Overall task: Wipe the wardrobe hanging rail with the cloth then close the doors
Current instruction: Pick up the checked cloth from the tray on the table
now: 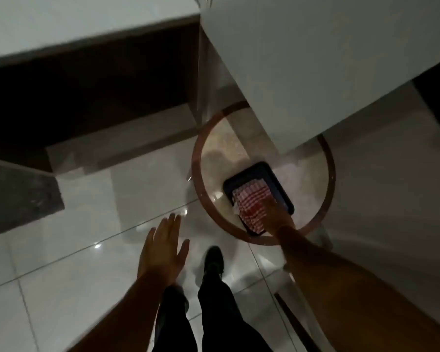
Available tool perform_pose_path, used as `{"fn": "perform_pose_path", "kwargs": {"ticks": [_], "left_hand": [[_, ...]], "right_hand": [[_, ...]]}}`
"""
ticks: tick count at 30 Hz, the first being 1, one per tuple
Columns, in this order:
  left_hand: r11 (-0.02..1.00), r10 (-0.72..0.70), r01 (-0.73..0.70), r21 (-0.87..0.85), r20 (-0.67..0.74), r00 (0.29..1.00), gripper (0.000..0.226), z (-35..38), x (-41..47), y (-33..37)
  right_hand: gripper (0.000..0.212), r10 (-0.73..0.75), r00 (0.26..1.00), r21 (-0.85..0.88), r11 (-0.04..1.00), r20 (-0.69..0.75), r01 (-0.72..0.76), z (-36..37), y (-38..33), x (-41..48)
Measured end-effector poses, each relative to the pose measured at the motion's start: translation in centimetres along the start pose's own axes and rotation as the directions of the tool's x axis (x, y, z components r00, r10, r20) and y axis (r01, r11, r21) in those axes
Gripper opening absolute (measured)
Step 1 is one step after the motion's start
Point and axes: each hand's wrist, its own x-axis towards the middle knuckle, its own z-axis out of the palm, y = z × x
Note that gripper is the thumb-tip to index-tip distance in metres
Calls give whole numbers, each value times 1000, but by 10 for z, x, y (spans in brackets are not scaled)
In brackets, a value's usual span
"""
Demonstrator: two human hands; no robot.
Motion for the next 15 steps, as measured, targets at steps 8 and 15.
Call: {"fn": "perform_pose_path", "kwargs": {"ticks": [8, 15], "left_hand": [[987, -142, 136, -82, -70, 987, 70, 17, 39, -9], [992, -119, 117, -35, -41, 992, 70, 18, 40, -8]], "right_hand": [[63, -209, 975, -285, 932, 80, 223, 29, 33, 33], [47, -264, 963, -244, 932, 47, 267, 29, 53, 48]]}}
